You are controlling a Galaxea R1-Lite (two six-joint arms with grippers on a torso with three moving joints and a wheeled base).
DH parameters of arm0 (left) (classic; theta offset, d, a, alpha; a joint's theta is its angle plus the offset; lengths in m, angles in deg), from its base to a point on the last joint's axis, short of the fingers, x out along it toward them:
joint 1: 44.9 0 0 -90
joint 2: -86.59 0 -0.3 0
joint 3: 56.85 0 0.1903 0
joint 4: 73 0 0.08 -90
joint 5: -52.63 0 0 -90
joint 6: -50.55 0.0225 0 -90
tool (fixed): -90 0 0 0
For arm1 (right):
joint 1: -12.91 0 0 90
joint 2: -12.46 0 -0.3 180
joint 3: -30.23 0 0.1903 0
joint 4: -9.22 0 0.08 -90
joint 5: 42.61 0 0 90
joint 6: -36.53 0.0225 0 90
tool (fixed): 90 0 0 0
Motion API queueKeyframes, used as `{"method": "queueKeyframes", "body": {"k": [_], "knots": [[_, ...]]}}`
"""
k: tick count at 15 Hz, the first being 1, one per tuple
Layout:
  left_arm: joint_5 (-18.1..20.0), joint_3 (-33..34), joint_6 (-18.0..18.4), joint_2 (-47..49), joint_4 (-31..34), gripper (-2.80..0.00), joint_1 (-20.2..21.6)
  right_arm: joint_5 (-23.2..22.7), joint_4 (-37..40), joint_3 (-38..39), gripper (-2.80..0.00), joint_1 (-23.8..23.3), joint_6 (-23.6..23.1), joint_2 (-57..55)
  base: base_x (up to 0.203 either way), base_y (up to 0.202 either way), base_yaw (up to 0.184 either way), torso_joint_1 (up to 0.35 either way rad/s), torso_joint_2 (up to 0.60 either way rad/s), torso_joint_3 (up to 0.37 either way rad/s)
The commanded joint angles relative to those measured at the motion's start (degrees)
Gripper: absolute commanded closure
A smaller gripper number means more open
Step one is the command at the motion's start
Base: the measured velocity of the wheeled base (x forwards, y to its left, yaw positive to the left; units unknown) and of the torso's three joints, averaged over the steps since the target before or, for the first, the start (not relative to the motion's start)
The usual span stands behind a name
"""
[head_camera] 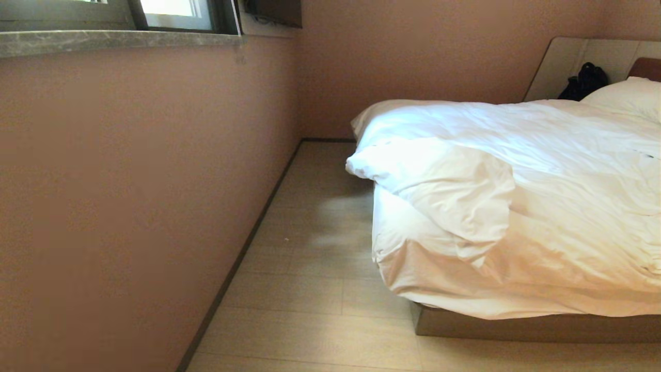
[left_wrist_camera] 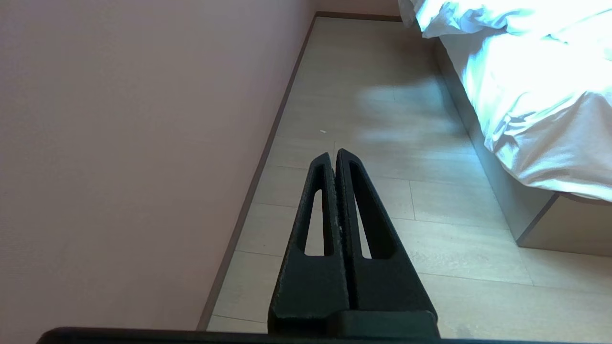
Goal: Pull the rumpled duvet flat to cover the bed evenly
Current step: Hold the folded corner of the quilt
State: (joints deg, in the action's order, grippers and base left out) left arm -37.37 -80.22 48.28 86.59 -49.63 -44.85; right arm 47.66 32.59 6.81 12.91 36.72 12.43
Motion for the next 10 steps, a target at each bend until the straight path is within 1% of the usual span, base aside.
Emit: {"method": "queueKeyframes", "body": {"k": [1,10], "knots": [[0.00,0.00,-0.02,0.00,0.00,0.00,0.04,0.00,0.00,0.05,0.00,0.00,-0.01,0.02,0.000,0.000,0.000,0.000,0.00,0.000],[0.00,0.00,0.16,0.00,-0.09,0.00,0.04,0.00,0.00,-0.04,0.00,0.05,-0.01,0.02,0.000,0.000,0.000,0.000,0.00,0.000]]}}
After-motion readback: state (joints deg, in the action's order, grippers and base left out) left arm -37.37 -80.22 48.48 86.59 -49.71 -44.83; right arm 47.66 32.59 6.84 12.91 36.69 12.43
